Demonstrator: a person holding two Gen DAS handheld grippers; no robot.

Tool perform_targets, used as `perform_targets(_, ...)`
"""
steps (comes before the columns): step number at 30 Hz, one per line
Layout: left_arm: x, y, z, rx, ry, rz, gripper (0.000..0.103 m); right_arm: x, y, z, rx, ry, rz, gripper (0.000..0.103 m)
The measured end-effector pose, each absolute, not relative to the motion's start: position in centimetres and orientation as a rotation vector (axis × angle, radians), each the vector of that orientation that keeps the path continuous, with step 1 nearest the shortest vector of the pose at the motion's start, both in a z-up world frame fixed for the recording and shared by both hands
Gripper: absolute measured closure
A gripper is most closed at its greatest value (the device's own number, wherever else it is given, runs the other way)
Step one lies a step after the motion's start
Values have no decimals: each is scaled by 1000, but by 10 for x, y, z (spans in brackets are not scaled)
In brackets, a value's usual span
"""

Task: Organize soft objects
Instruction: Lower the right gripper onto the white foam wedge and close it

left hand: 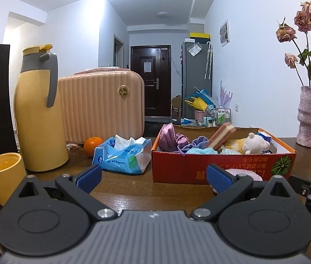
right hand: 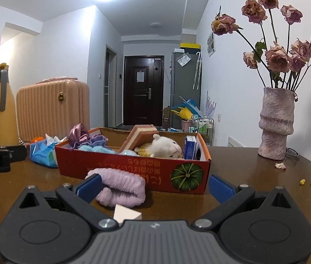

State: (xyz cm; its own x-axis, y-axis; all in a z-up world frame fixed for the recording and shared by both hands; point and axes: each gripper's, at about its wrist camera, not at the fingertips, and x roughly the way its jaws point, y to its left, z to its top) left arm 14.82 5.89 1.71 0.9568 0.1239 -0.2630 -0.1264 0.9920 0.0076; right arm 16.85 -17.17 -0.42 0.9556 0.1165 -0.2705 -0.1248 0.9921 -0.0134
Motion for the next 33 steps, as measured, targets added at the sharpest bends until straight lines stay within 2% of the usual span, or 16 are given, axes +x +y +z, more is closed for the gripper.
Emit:
perform_targets(12, 148, 64, 20, -41, 288, 74, 0, 170, -165, -10, -35, 331, 116, 0)
perform_targets(28, 153, 76, 15, -48, 339, 63, 0, 206, -136, -28, -62, 517, 131, 0)
perform_targets(30, 154, 77, 14, -50, 347, 65, 0, 212, -134, -30, -62, 539, 128, 3)
perform_targets(33, 156, 78, 13, -51, 361, 65, 0, 221, -134, -33, -45, 575, 140, 14)
